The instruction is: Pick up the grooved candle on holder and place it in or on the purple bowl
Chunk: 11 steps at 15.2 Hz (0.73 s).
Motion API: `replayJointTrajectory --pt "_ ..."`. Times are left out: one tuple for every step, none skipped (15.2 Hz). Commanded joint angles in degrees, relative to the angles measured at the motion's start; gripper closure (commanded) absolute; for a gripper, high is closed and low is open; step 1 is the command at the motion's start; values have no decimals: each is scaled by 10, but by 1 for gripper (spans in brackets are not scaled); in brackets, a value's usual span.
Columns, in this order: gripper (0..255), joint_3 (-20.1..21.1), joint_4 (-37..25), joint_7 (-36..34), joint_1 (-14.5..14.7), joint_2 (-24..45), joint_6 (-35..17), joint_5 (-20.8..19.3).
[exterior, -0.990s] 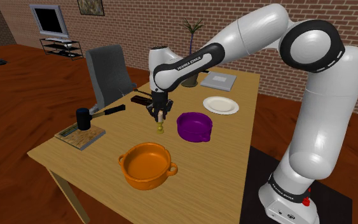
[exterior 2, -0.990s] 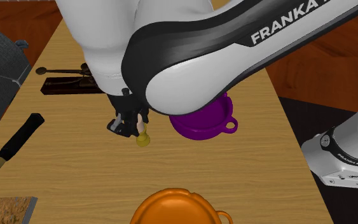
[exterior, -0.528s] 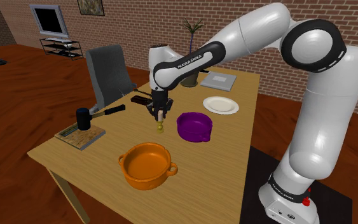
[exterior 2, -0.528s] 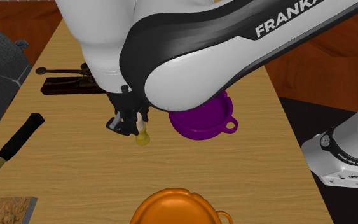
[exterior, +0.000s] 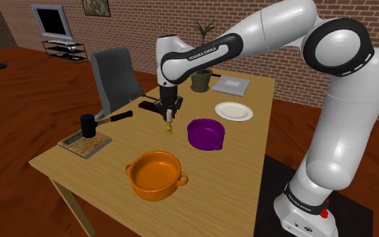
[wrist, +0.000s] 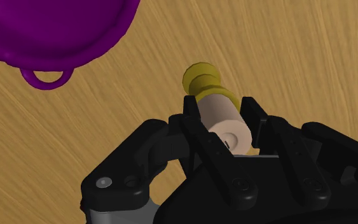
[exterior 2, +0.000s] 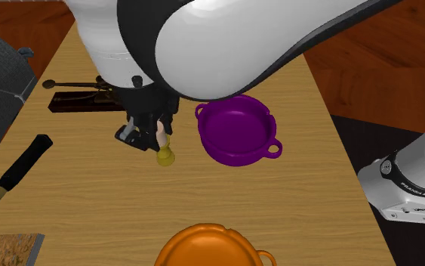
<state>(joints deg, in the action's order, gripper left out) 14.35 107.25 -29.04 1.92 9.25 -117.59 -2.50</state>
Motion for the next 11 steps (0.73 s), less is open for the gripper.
replayJointTrajectory --pt "255 0 -7 2 -1 -6 14 2" --pt "255 0 -13 3 -1 -8 21 3" --pt "255 0 -18 3 -1 -10 28 3" --pt "255 0 -23 3 -1 -12 35 4" --pt "255 0 -29 4 -1 -14 43 5" --pt "255 0 -35 4 -1 -16 50 5" --pt "255 1 -41 5 -1 -17 57 6" --pt "255 1 -47 5 -1 -18 64 6" --pt "255 1 -53 5 -1 -20 72 6" --pt "255 1 -59 5 -1 -21 79 7" --pt "255 1 -66 6 -1 -22 87 7"
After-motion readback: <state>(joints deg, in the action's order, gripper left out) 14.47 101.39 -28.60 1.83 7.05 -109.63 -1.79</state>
